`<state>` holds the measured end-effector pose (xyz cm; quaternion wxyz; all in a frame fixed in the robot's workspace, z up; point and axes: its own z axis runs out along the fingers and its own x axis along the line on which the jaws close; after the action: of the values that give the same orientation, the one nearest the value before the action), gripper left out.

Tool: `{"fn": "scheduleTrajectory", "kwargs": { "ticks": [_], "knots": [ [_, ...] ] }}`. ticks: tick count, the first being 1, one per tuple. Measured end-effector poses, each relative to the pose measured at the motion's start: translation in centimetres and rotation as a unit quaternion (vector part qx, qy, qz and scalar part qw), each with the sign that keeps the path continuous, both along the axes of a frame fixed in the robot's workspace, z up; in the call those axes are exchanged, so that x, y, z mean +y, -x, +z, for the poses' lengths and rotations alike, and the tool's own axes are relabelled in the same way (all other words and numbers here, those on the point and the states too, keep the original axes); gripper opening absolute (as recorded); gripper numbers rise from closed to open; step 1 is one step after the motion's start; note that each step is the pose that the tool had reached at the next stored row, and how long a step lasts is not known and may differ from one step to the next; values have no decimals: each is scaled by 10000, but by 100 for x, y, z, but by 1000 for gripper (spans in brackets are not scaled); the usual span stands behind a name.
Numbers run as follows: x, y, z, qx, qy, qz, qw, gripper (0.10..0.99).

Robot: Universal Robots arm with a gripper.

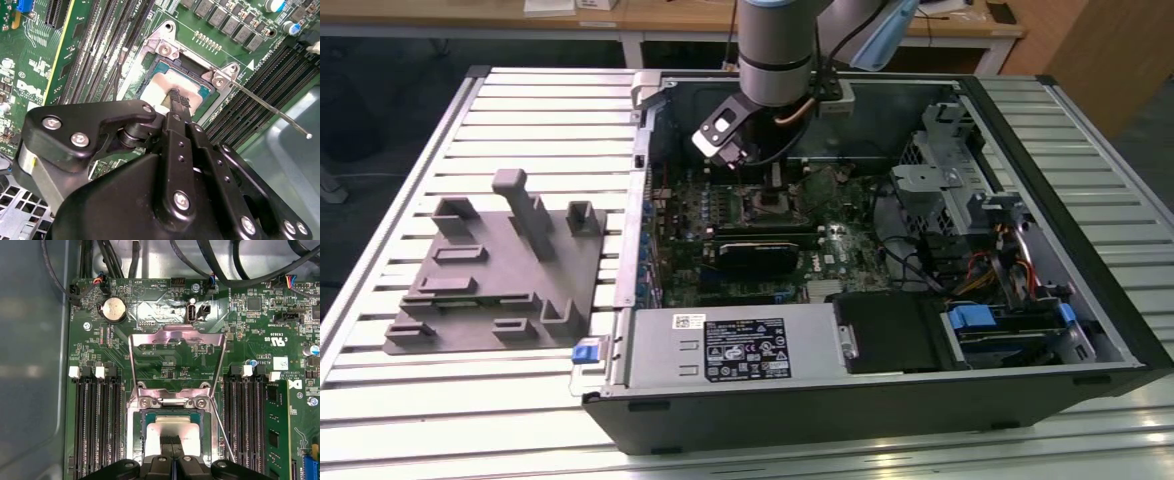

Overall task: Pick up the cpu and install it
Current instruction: 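Place the cpu into insertion slot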

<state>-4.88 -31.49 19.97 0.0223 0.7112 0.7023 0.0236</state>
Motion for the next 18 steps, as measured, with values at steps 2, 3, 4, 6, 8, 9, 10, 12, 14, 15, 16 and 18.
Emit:
{"fn": "scheduleTrajectory", "kwargs": {
  "ticks": [2, 3, 4, 6, 8, 9, 10, 12, 14, 15, 16, 18],
  "knots": [
    [-1, 1, -4, 0, 0, 0, 10000, 106],
    [0, 0, -5, 0, 0, 0, 10000, 106],
    [1, 0, -6, -1, -1, 0, 10000, 106],
    [0, 0, -9, -1, -1, 0, 10000, 106],
    [0, 0, -10, -1, -1, 0, 10000, 106],
    [1, 0, -11, -1, -2, 0, 10000, 106],
    [1, 0, -11, -2, -2, 0, 10000, 106],
    [1, 0, -10, -3, -3, 0, 10000, 106],
    [2, -2, -1, -7, -8, 0, 10000, 106],
    [4, -3, 7, -8, -11, 0, 10000, 106],
    [2, -1, 24, -4, -5, 0, 10000, 106],
    [1, -1, 58, -4, -4, -1, 10000, 106]
  ]
}}
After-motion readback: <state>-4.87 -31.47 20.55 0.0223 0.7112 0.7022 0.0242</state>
